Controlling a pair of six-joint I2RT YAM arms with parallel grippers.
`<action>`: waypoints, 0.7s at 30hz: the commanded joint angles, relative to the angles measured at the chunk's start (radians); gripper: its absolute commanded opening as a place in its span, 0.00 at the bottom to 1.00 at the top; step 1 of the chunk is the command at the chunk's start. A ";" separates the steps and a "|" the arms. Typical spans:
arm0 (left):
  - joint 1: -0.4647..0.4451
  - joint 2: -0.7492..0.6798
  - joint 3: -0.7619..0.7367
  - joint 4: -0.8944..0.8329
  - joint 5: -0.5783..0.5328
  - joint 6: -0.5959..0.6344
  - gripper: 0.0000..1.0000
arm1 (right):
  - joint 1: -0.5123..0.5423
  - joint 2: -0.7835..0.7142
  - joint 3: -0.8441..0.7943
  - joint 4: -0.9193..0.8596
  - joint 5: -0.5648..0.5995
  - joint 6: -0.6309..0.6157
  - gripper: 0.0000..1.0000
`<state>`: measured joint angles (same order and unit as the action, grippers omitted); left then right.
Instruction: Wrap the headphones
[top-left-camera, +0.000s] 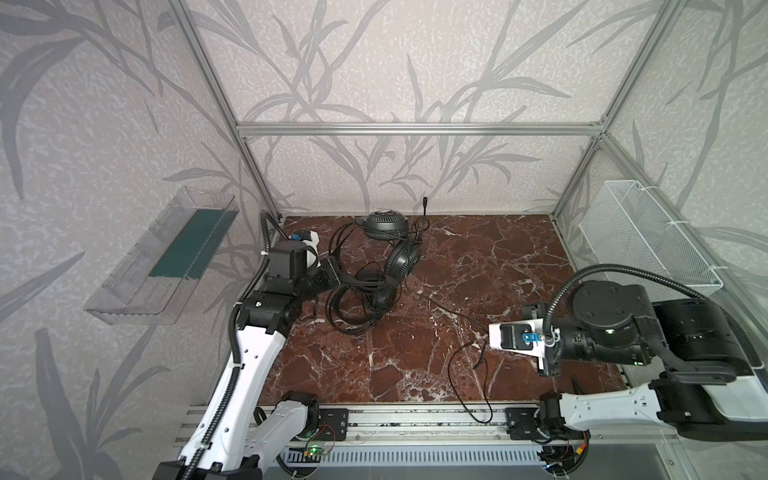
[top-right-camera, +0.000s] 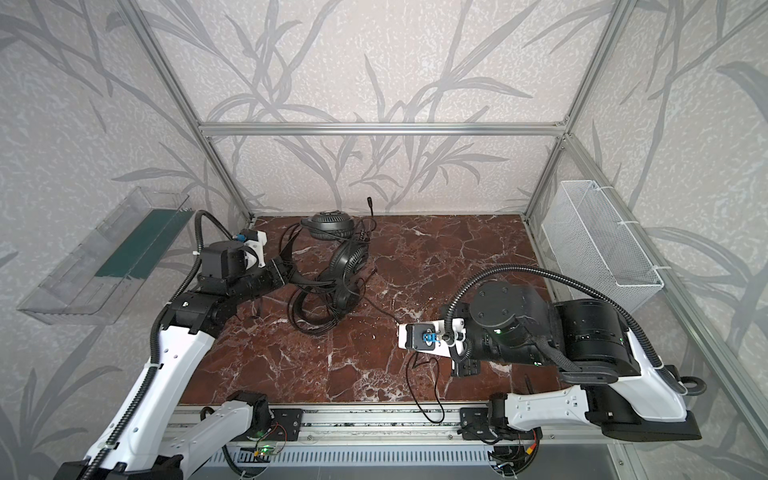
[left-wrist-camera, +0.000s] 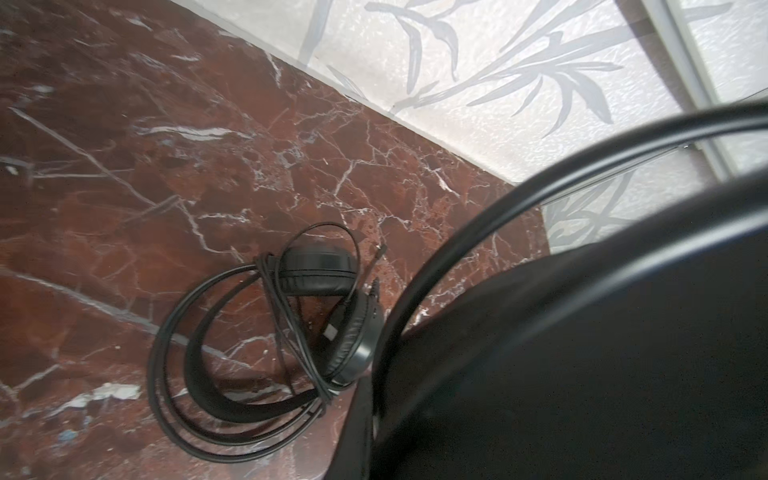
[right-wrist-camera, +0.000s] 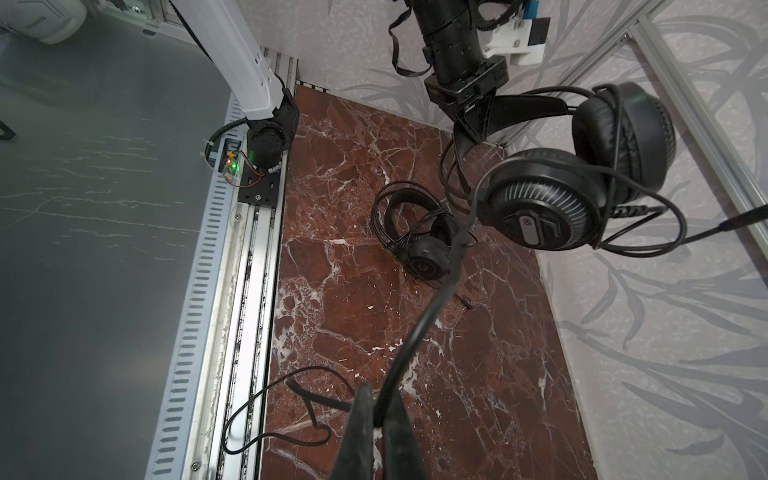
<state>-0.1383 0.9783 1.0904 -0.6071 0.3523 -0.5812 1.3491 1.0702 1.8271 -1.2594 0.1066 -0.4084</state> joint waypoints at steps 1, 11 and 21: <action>0.002 -0.001 0.029 0.083 0.116 -0.058 0.00 | -0.003 -0.031 0.073 0.104 0.005 -0.006 0.00; -0.058 -0.016 -0.017 0.037 0.029 0.091 0.00 | -0.004 0.006 0.088 0.271 0.099 -0.084 0.00; -0.170 -0.047 -0.109 0.019 -0.070 0.183 0.00 | -0.094 0.020 0.100 0.519 0.145 -0.110 0.00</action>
<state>-0.2977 0.9684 0.9886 -0.6277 0.3004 -0.4206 1.2682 1.1248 1.9060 -0.8829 0.2108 -0.5045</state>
